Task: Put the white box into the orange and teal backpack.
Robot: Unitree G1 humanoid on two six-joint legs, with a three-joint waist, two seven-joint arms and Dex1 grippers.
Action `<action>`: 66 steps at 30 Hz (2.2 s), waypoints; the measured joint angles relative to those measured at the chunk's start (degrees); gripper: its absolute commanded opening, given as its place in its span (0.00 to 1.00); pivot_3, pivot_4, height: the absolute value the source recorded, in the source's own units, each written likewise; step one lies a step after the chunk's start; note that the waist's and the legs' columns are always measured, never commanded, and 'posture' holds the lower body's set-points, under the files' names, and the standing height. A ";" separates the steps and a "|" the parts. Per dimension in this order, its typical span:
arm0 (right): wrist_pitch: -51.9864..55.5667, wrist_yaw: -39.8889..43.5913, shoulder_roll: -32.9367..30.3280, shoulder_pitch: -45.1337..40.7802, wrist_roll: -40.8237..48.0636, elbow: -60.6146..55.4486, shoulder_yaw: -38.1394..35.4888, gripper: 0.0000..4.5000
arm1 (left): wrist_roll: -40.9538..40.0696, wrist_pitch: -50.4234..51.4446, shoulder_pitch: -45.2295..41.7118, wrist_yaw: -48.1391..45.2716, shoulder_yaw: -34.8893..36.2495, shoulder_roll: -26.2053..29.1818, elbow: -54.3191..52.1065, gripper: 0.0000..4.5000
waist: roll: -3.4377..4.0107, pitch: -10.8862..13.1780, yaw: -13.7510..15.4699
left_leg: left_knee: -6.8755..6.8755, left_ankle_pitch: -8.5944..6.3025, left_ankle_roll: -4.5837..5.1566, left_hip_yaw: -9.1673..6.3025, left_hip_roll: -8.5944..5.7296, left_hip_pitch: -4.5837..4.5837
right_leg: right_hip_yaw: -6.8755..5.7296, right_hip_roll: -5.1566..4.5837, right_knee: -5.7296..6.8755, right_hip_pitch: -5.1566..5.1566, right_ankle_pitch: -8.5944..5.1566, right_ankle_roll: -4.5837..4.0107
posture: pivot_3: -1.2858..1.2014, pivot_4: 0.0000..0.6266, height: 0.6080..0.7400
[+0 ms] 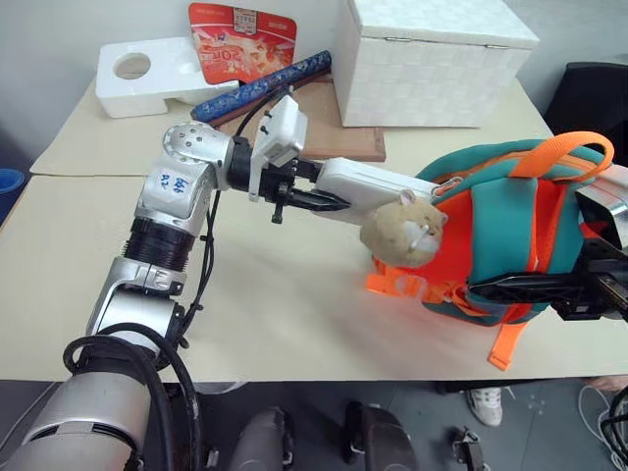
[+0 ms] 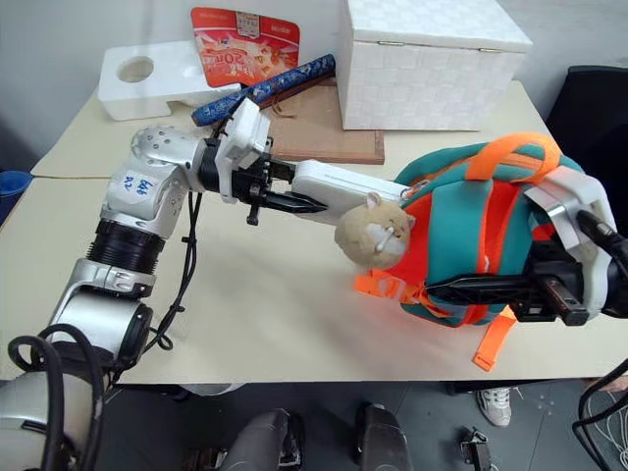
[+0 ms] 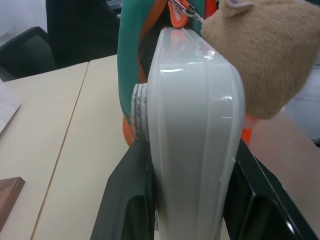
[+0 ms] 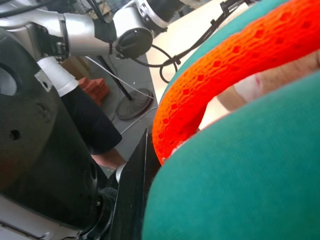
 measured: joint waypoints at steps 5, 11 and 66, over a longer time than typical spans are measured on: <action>-1.46 -1.70 1.63 -1.64 -1.00 0.85 1.35 0.01 | 1.47 1.19 -0.43 2.06 -1.08 -7.68 1.95 0.28 | 0.00 0.00 0.20 | 0.18 -0.03 0.06 -0.06 0.01 -0.10 | -0.01 -0.02 0.04 0.00 0.01 0.01 | 0.52 0.24 1.00; -3.41 -4.18 3.73 -1.85 -2.38 0.95 2.92 0.00 | 5.20 -0.82 -1.37 8.82 -2.94 -19.05 9.84 0.56 | -0.01 0.00 0.21 | 0.47 -0.14 0.26 -0.14 -0.02 -0.31 | -0.09 -0.11 -0.05 0.02 0.10 0.18 | 0.52 0.24 1.00; -7.40 -11.73 9.02 20.55 -2.17 -2.51 -11.09 0.00 | 11.26 -11.32 0.01 2.56 -6.12 3.70 12.07 0.30 | 0.02 0.00 0.02 | 0.38 -0.14 0.28 -0.10 -0.16 0.00 | -0.43 -0.59 -0.06 0.24 0.12 0.21 | 0.52 0.24 1.00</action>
